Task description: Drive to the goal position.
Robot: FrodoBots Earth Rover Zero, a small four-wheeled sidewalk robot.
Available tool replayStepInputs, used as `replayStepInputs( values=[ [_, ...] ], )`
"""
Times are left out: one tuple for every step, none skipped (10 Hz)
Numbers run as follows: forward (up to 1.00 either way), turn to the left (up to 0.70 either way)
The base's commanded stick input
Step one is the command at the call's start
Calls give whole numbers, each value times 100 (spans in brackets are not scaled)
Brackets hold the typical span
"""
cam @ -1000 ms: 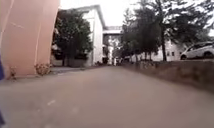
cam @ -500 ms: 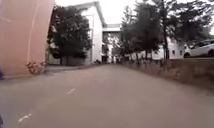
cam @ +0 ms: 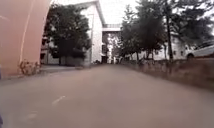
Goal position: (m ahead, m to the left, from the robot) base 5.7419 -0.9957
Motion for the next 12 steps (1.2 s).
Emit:
replayStepInputs(
  values=[
    [100,0],
    [100,0],
    [100,0],
    [100,0],
    [100,0],
    [100,0],
    [100,0],
    [100,0],
    [100,0],
    [100,0],
    [100,0],
    [100,0]
  ],
)
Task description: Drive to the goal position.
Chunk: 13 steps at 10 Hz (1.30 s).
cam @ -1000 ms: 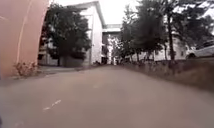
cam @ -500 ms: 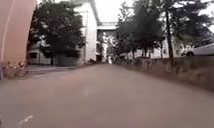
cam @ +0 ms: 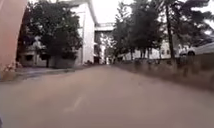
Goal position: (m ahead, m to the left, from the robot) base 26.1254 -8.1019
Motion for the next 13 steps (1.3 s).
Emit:
replayStepInputs(
  values=[
    [100,0],
    [100,0],
    [100,0],
    [100,0],
    [100,0],
    [100,0],
    [100,0],
    [100,0],
    [100,0],
    [100,0],
    [100,0],
    [100,0],
    [100,0]
  ],
)
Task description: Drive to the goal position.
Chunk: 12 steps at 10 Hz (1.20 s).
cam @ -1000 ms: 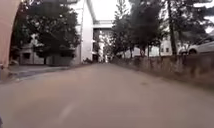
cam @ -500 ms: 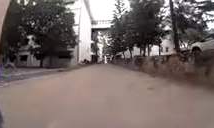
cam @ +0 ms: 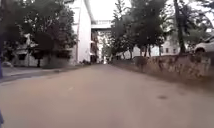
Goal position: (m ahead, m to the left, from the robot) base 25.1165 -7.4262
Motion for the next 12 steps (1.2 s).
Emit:
replayStepInputs(
  values=[
    [100,0],
    [100,0],
    [100,0],
    [100,0],
    [100,0],
    [100,0],
    [100,0],
    [100,0],
    [100,0],
    [100,0],
    [100,0],
    [100,0]
  ],
)
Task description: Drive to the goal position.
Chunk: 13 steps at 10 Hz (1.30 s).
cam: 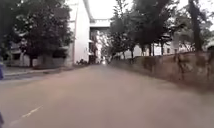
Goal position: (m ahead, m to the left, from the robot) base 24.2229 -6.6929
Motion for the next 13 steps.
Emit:
replayStepInputs(
  values=[
    [100,0],
    [100,0],
    [100,0],
    [100,0],
    [100,0],
    [100,0],
    [100,0],
    [100,0],
    [100,0],
    [100,0],
    [100,0],
    [100,0],
    [100,0]
  ],
)
